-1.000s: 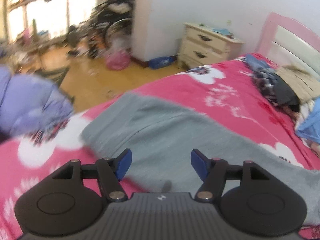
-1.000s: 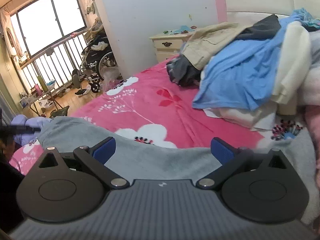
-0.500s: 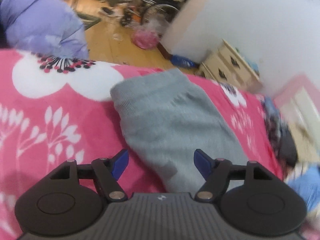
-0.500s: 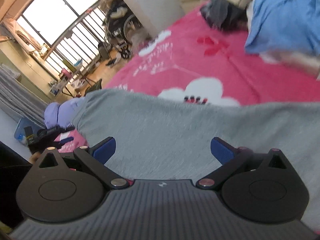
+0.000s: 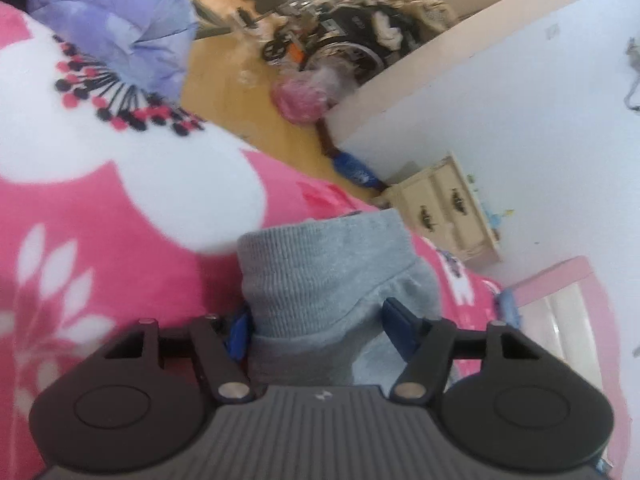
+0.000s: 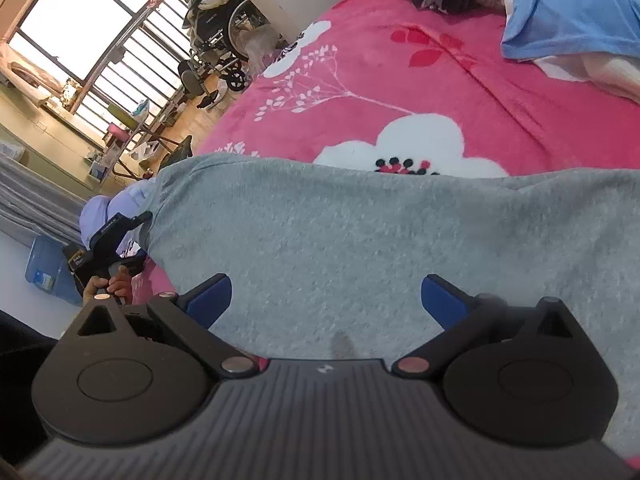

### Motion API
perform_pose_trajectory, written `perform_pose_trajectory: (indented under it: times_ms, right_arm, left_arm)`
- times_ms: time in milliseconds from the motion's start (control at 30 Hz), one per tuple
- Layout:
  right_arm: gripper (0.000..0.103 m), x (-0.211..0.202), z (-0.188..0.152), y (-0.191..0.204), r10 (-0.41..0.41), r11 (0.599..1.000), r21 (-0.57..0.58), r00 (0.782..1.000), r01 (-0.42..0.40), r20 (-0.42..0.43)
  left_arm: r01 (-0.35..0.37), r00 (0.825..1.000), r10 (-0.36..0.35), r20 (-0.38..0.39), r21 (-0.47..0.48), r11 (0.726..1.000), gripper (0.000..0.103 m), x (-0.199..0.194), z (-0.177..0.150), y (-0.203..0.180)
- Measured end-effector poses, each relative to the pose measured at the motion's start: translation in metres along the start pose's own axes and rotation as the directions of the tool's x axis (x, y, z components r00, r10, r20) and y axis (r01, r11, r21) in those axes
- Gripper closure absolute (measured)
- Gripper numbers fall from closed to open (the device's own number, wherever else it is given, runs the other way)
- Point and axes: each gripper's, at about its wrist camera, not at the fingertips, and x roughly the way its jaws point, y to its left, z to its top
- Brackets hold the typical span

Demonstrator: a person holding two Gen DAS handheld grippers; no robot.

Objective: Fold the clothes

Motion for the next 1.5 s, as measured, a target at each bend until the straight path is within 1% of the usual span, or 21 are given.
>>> perform_pose_trajectory:
  times_ms: [33, 133, 200, 233, 333, 433, 667, 833, 933, 1000, 1067, 1133, 1167, 1200, 1267, 1300, 1333, 1367, 1400, 1467, 1500]
  right_arm:
    - [0.001, 0.001, -0.001, 0.001, -0.003, 1.0, -0.002, 1.0, 0.003, -0.004]
    - [0.001, 0.003, -0.003, 0.006, -0.022, 0.999, -0.027, 1.0, 0.022, -0.015]
    - [0.001, 0.005, -0.004, 0.008, -0.043, 0.998, -0.042, 0.999, 0.042, -0.023]
    - [0.001, 0.007, -0.003, 0.009, -0.052, 0.998, -0.046, 0.998, 0.051, -0.026]
    - [0.001, 0.009, -0.002, 0.012, -0.084, 0.995, -0.063, 0.996, 0.082, -0.031]
    - [0.001, 0.008, 0.0, 0.015, -0.119, 0.99, -0.085, 0.992, 0.116, -0.03]
    - [0.001, 0.015, 0.01, 0.012, -0.188, 0.979, -0.082, 0.982, 0.185, -0.031]
    - [0.001, 0.023, 0.013, 0.008, -0.215, 0.975, -0.068, 0.976, 0.212, -0.042]
    - [0.001, 0.03, 0.011, 0.006, -0.212, 0.975, -0.073, 0.976, 0.208, -0.058]
    - [0.001, 0.035, 0.009, 0.005, -0.216, 0.975, -0.075, 0.974, 0.211, -0.073]
    - [0.001, 0.039, 0.005, 0.001, -0.223, 0.973, -0.072, 0.971, 0.217, -0.089]
    - [0.001, 0.038, 0.002, 0.0, -0.232, 0.971, -0.075, 0.968, 0.226, -0.095]
    - [0.001, 0.036, 0.0, 0.0, -0.238, 0.97, -0.078, 0.967, 0.231, -0.091]
    - [0.001, 0.033, -0.003, -0.001, -0.243, 0.968, -0.082, 0.966, 0.236, -0.086]
    - [0.001, 0.025, -0.009, -0.003, -0.253, 0.966, -0.078, 0.965, 0.248, -0.069]
    - [0.001, 0.02, -0.013, -0.004, -0.26, 0.964, -0.072, 0.964, 0.255, -0.06]
    - [0.001, 0.016, -0.018, -0.005, -0.269, 0.962, -0.066, 0.962, 0.266, -0.049]
    - [0.001, 0.011, -0.024, -0.005, -0.279, 0.959, -0.06, 0.959, 0.277, -0.038]
    - [0.001, 0.006, -0.029, -0.006, -0.29, 0.956, -0.054, 0.957, 0.288, -0.026]
    - [0.002, -0.003, -0.042, -0.005, -0.338, 0.94, -0.051, 0.941, 0.337, 0.002]
    - [0.002, -0.008, -0.048, -0.004, -0.364, 0.93, -0.05, 0.931, 0.364, 0.016]
  left_arm:
    - [0.014, 1.0, -0.014, 0.001, -0.001, 1.0, 0.037, 0.0, -0.001, 0.004]
    - [0.031, 0.999, -0.03, 0.025, -0.071, 0.997, 0.046, 0.005, 0.0, 0.018]
    - [0.036, 0.998, -0.032, 0.05, -0.097, 0.995, 0.056, 0.008, 0.001, 0.019]
    - [0.036, 0.998, -0.031, 0.058, -0.089, 0.995, 0.065, 0.01, 0.001, 0.017]
    - [0.013, 0.996, -0.004, 0.093, -0.092, 0.996, 0.074, 0.011, 0.001, 0.011]
    - [0.022, 0.992, -0.005, 0.128, -0.126, 0.992, 0.077, 0.008, 0.005, 0.012]
    - [0.073, 0.985, -0.053, 0.164, -0.119, 0.99, 0.08, 0.012, 0.038, 0.003]
    - [0.077, 0.975, -0.046, 0.216, -0.135, 0.988, 0.081, 0.014, 0.074, 0.01]
    - [0.05, 0.982, -0.022, 0.187, -0.144, 0.988, 0.08, 0.022, 0.088, 0.023]
    - [0.019, 0.988, 0.003, 0.157, -0.135, 0.991, 0.079, 0.03, 0.087, 0.029]
    - [-0.003, 0.989, 0.022, 0.146, -0.124, 0.992, 0.071, 0.032, 0.087, 0.032]
    - [-0.016, 0.991, 0.031, 0.129, -0.113, 0.993, 0.067, 0.03, 0.089, 0.031]
    - [-0.024, 0.992, 0.037, 0.118, -0.107, 0.994, 0.063, 0.029, 0.091, 0.029]
    - [-0.032, 0.993, 0.043, 0.108, -0.101, 0.994, 0.061, 0.028, 0.094, 0.028]
    - [-0.069, 0.993, 0.076, 0.096, -0.07, 0.995, 0.054, 0.022, 0.1, 0.023]
    - [-0.098, 0.989, 0.104, 0.108, -0.058, 0.993, 0.053, 0.016, 0.102, 0.018]
    - [-0.119, 0.983, 0.125, 0.135, -0.056, 0.991, 0.05, 0.01, 0.104, 0.015]
    - [-0.138, 0.975, 0.145, 0.169, -0.055, 0.989, 0.047, 0.0, 0.104, 0.011]
    - [-0.153, 0.964, 0.161, 0.211, -0.055, 0.987, 0.047, -0.011, 0.105, 0.007]
    - [-0.182, 0.94, 0.185, 0.285, -0.038, 0.983, 0.047, -0.031, 0.105, -0.005]
    - [-0.195, 0.937, 0.185, 0.296, 0.005, 0.981, 0.047, -0.035, 0.103, -0.015]
